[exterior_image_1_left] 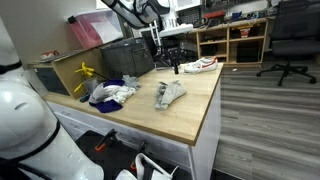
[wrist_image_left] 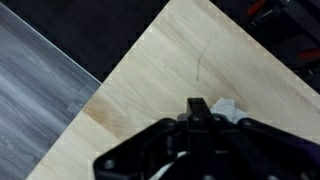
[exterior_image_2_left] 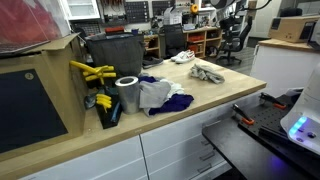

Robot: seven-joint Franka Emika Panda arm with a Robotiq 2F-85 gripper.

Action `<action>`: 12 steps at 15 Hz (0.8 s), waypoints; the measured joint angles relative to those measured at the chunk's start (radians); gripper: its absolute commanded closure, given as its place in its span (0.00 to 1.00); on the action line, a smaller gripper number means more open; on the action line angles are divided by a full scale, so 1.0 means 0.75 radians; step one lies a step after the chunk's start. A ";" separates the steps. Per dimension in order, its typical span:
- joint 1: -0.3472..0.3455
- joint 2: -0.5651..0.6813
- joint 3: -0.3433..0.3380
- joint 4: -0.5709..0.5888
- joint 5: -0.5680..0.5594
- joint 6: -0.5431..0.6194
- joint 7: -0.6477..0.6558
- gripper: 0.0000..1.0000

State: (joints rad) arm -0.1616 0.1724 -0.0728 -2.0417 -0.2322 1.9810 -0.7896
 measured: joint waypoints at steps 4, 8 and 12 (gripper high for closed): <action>-0.001 -0.082 -0.029 -0.025 0.059 -0.026 0.177 1.00; -0.003 -0.159 -0.051 -0.082 0.106 -0.023 0.327 1.00; -0.004 -0.256 -0.070 -0.175 0.132 -0.022 0.451 1.00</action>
State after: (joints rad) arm -0.1644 -0.0196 -0.1251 -2.1733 -0.1333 1.9648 -0.4517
